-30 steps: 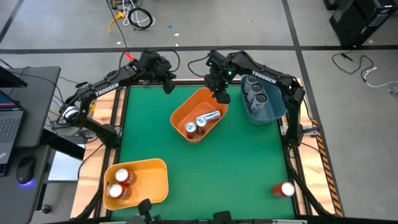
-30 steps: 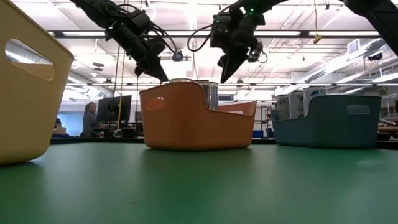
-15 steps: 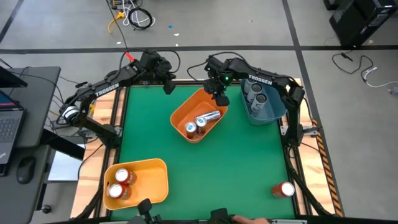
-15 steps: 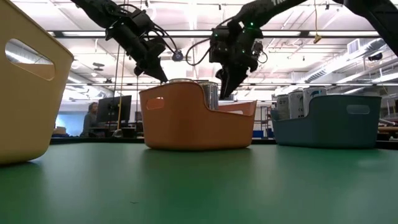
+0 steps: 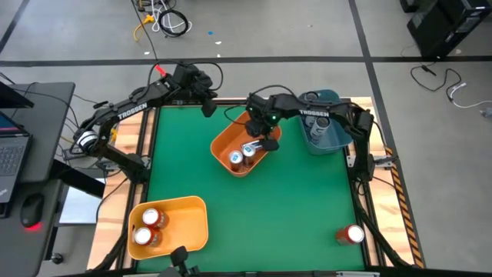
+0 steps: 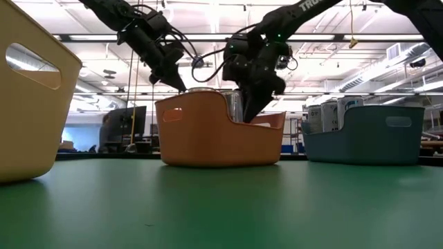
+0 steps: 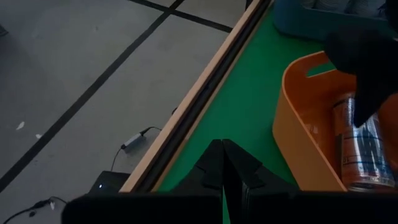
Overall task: Sort soda cans
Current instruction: Put the blue soda can into the orange bin
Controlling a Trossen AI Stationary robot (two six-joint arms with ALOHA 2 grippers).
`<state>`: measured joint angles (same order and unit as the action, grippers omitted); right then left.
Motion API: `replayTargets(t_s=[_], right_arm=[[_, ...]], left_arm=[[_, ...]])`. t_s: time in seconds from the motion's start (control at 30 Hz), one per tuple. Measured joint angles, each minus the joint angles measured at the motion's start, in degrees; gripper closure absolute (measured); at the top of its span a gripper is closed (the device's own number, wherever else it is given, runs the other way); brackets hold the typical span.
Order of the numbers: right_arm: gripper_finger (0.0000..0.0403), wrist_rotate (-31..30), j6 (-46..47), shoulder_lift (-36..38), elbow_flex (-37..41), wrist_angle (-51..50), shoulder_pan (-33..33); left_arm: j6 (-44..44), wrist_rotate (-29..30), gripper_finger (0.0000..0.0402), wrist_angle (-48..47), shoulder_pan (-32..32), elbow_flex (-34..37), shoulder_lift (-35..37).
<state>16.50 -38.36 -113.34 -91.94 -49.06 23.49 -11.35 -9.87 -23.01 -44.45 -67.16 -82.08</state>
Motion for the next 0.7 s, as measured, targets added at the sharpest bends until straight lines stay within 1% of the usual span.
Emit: replayTargets(t_s=[0.13, 0.27, 0.43, 0.53, 0.7], right_arm=[[0.0103, 0.63, 2.36, 0.00, 1.74, 1.71, -0.08], [0.0096, 2.09, 4.74, -0.02, 3.83, 3.22, -0.07], [0.0099, 2.20, 7.23, -0.02, 7.93, 8.60, -0.17], [0.0104, 1.14, 7.99, -0.02, 10.16, 12.26, -0.17], [0.0113, -0.68, 8.69, -0.02, 11.49, 14.81, -0.22]], left_arm=[[0.02, 0.00, 0.0401, -1.45, 0.00, 0.00, 0.00], [0.02, 0.00, 0.0401, -1.55, 0.00, 0.00, 0.00], [0.04, 0.00, 0.0401, -0.52, 0.00, 0.00, 0.00], [0.04, 0.00, 0.0401, -0.58, 0.00, 0.00, 0.00], [0.04, 0.00, 0.0401, -0.54, 0.00, 0.00, 0.00]])
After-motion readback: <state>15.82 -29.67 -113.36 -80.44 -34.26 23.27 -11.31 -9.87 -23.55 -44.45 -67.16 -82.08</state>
